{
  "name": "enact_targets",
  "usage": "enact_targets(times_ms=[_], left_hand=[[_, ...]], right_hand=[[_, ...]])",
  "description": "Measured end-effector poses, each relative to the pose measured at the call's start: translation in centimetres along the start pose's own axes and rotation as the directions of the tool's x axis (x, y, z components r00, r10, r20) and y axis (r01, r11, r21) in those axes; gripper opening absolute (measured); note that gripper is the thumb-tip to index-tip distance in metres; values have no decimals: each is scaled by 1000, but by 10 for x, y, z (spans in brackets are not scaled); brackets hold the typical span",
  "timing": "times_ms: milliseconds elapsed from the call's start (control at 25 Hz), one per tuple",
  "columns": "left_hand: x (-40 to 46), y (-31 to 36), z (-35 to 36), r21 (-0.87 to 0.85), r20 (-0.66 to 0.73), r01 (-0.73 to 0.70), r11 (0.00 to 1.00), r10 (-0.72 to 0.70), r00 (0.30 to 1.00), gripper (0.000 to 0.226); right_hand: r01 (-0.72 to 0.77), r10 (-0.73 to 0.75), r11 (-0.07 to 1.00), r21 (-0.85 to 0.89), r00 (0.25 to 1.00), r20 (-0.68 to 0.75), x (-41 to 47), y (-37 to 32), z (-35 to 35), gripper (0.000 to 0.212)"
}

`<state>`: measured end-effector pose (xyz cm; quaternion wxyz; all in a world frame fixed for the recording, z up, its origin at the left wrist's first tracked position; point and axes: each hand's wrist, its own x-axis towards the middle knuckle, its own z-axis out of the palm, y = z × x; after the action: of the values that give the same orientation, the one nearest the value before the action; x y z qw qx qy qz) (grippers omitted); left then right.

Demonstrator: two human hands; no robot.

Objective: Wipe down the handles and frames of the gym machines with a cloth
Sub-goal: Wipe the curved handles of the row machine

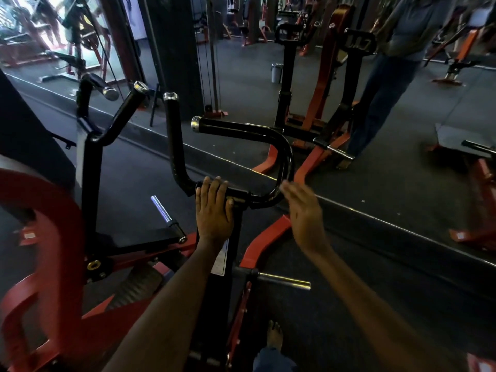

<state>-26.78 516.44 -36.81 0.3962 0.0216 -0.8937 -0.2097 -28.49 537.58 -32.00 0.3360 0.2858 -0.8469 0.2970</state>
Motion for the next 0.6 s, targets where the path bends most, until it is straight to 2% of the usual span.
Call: enact_targets(times_ms=[80,200,240,320,360,400,440,480,520,560,600], left_hand=[[-1,0,0,-4,5,0,1000,0,1000,46],[-4,1,-1,-6,-9,-8,1000,8,1000,44],[-3,1,-2,-4,-12,-13,1000,13,1000,44],[0,1,-2,-1,-10,-9,1000,9,1000,43],[1,1,-1,-1,-8,-8,1000,8,1000,44],[0,0,-1,1,-8,-9,1000,9,1000,45],[-1,-1,0,4,-7,-11,1000,11,1000,46],[-2,-2,0,6,-4,-11,1000,11,1000,47],[-2,-2,0,6,1,-10,1000,10,1000,47],[-1,0,0,4,2,-9,1000,9,1000,47],[0,1,0,-2,0,-7,1000,7,1000,46]], right_hand=[[-42,39,998,-52,998,-52,33,4,-8,33],[-138,142,989,-47,983,119,31,3,5,37],[-104,111,993,-46,981,160,17,-3,9,40],[112,-95,990,-86,980,175,-9,-10,4,43],[243,-223,964,-108,961,165,-13,-6,-1,41],[277,-266,957,-82,956,124,-10,1,-6,39],[182,-181,983,-20,982,45,1,3,-12,36],[-8,14,996,86,997,-71,17,4,-14,34],[-208,244,955,213,956,-163,41,7,-15,34],[-367,434,868,336,888,-152,68,14,-14,34],[-454,528,769,451,848,-48,93,18,-15,33]])
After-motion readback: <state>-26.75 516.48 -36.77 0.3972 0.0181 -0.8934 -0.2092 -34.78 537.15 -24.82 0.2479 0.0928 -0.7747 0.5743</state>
